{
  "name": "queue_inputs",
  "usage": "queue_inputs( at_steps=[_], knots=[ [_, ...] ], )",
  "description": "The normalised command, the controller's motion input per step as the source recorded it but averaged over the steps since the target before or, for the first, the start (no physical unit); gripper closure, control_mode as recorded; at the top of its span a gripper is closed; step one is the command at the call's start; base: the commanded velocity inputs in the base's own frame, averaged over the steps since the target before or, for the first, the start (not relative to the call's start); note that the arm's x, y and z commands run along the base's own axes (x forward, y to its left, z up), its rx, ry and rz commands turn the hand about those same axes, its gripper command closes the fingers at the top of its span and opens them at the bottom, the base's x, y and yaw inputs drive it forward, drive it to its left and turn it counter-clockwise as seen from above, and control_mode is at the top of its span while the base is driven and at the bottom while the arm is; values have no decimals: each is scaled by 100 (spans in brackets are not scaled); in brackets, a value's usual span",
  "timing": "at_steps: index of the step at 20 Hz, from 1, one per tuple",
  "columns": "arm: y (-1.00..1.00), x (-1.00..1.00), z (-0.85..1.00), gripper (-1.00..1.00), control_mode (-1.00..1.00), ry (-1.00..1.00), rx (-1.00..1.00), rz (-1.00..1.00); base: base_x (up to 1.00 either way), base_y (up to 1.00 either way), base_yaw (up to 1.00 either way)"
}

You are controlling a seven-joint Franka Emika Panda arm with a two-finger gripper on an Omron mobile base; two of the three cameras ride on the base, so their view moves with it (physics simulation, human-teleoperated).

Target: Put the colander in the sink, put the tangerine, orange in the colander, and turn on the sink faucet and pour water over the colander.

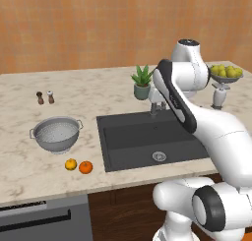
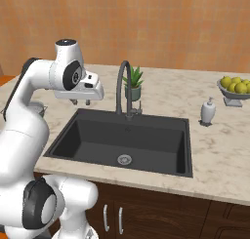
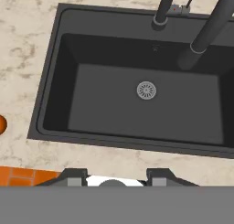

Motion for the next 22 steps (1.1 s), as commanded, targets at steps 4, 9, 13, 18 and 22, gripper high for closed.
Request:
queue_inputs(
  at_steps=[4,9,13,18,22],
  knots=[
    [0,-19,0,-100,-100,-1,2,0,0,0,0],
    [24,-59,0,-100,-100,-11,0,0,0,0,0],
    [66,-30,-2,-100,-100,-4,-2,-4,0,0,0],
    [71,4,-35,-100,-100,4,4,-25,0,0,0],
    [63,22,-33,-100,-100,2,22,-26,0,0,0]
  ],
)
